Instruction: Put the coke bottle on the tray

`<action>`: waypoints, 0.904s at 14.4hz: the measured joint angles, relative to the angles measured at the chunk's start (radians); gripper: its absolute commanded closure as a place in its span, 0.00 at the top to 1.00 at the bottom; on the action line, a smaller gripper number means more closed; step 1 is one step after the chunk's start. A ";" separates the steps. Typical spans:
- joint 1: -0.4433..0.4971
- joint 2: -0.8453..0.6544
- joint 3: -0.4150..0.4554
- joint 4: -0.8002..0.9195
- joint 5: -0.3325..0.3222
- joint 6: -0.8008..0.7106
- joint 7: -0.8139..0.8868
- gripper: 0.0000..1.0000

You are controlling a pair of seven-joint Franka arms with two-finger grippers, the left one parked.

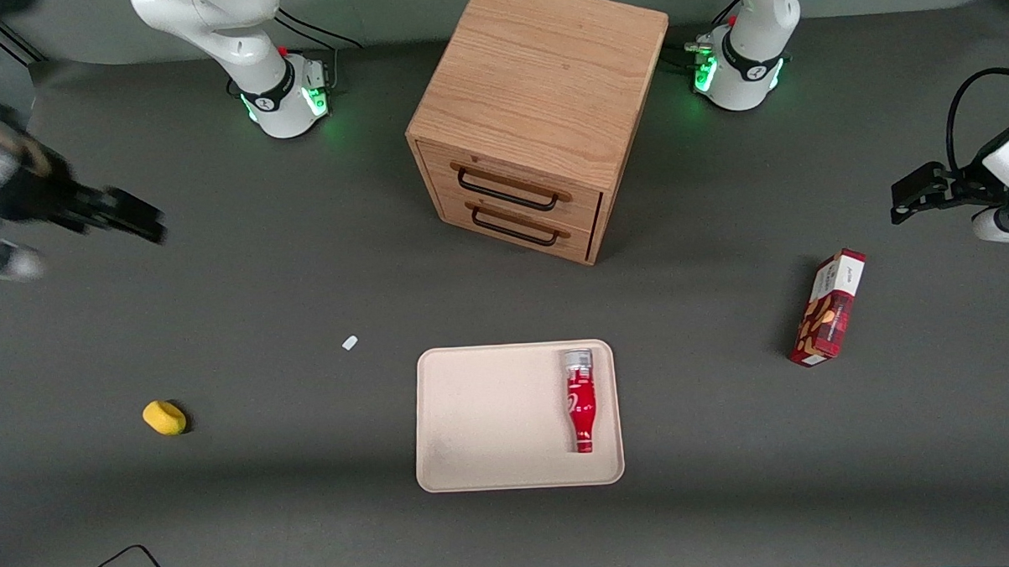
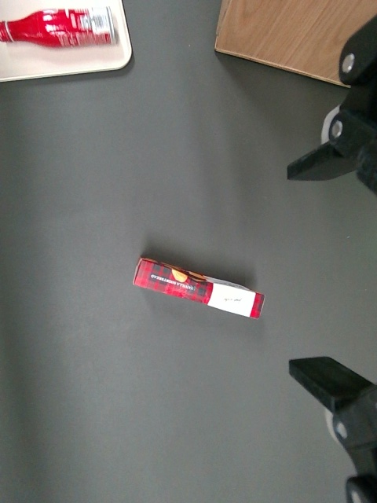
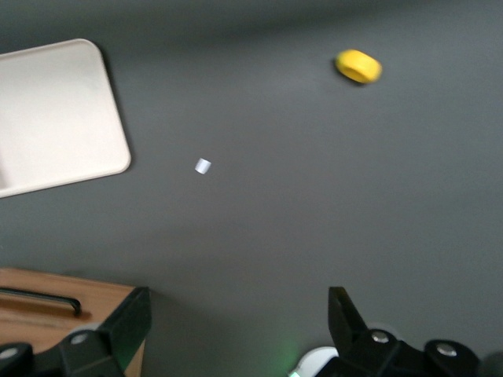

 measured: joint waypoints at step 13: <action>0.005 -0.362 -0.087 -0.483 0.054 0.151 -0.037 1.00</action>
